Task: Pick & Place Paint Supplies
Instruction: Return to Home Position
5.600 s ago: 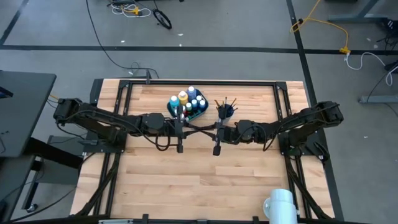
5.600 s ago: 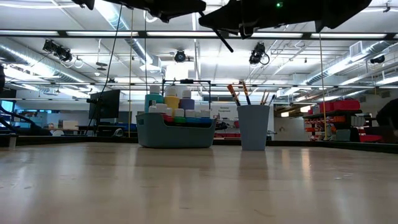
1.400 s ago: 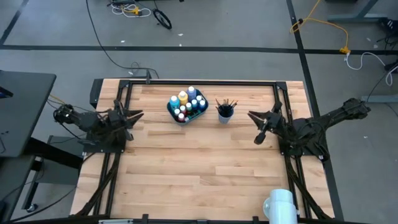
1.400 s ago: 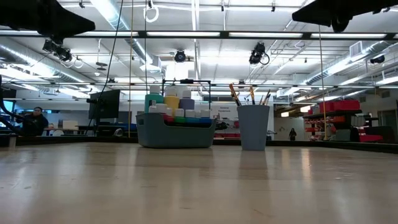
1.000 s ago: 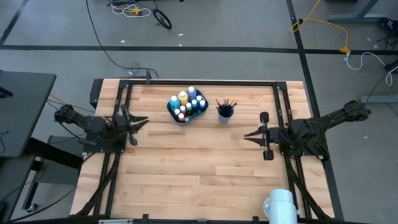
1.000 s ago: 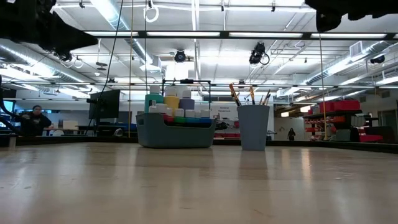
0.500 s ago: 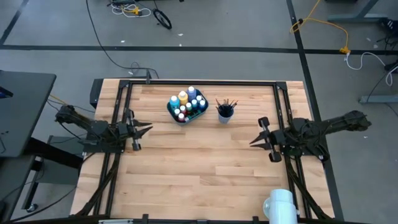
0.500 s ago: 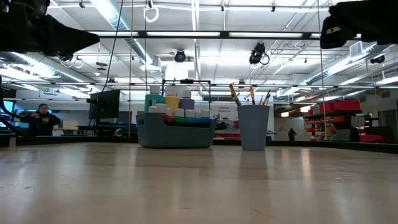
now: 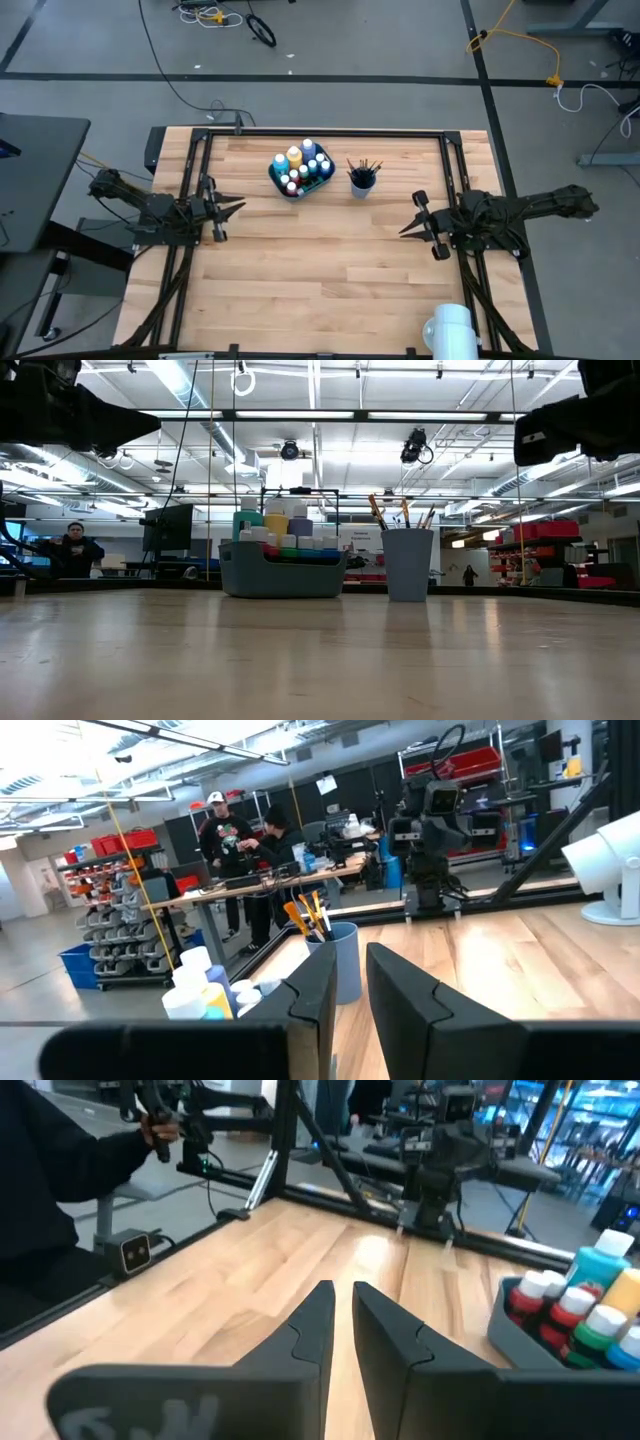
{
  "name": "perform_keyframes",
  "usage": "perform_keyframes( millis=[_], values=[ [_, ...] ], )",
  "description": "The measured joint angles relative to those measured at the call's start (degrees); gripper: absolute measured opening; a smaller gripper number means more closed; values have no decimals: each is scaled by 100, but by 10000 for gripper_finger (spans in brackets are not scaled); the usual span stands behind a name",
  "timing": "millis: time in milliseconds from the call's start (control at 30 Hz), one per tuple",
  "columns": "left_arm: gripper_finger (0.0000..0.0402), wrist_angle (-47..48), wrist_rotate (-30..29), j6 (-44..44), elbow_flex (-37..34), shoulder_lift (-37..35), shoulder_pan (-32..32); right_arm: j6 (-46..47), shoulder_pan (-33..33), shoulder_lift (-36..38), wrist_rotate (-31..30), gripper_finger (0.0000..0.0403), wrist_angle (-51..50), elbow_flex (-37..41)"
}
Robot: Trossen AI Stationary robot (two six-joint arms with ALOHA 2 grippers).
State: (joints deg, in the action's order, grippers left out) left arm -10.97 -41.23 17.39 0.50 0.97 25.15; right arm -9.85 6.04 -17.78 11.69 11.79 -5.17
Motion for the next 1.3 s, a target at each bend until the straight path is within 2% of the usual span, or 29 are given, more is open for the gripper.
perform_keyframes(
  millis=[200,267,467,533,667,933,1167,1300],
  values=[
    [67,-8,-11,138,-3,0,0,22,-58,70,-3,45,-278,0],
    [67,-8,-9,-72,-3,0,0,65,-75,81,-4,45,-358,0],
    [67,-8,5,-343,-5,0,0,56,-77,92,-41,45,11,298],
    [67,-8,8,-172,-5,0,0,42,-77,92,-257,45,122,442],
    [67,-8,14,235,-5,0,0,202,-77,97,-1066,45,50,435],
    [67,-6,13,781,-7,0,0,-7,-77,92,-1400,45,-478,426],
    [67,-8,15,891,-7,0,0,173,-77,92,-2313,45,-629,426],
    [67,-6,13,858,-9,0,0,378,-77,92,-2586,45,-629,426]
  ],
)
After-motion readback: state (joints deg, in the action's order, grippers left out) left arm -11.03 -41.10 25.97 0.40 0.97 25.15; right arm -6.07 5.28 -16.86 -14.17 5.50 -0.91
